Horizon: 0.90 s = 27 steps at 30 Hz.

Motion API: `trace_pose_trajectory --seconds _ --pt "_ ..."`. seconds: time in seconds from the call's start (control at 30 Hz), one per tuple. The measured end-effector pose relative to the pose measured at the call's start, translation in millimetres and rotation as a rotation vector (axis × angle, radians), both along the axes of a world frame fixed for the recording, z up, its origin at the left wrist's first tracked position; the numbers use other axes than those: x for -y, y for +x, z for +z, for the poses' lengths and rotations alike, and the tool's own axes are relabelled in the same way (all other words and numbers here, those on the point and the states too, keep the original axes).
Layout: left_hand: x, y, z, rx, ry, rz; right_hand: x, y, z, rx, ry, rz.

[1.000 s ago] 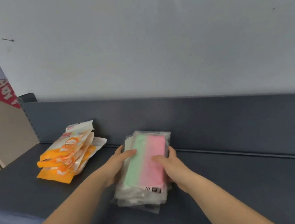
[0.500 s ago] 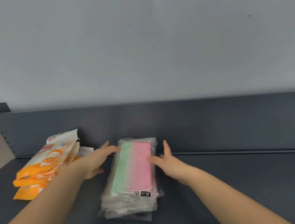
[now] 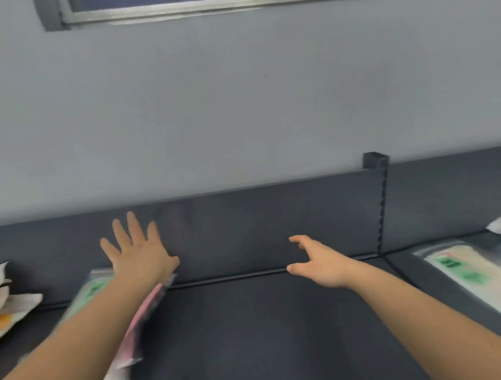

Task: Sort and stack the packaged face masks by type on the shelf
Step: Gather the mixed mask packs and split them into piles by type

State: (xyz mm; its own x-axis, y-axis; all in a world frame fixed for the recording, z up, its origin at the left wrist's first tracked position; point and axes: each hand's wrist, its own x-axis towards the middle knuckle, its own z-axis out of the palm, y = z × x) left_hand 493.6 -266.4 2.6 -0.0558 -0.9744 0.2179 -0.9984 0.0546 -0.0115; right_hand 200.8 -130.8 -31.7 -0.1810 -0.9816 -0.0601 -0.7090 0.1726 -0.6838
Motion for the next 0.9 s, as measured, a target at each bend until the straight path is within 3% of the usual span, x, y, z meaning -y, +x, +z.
trace_pose_trajectory --seconds 0.37,0.57,0.9 --pt "-109 -226 -50 0.073 0.22 -0.293 -123 -201 1 -0.272 0.0 -0.107" --pt "-141 -276 -57 0.013 0.281 -0.622 -154 -241 -3 -0.37 -0.008 -0.118" --pt "-167 -336 -67 -0.034 0.335 -0.765 -206 -299 -22 -0.388 0.013 -0.314"
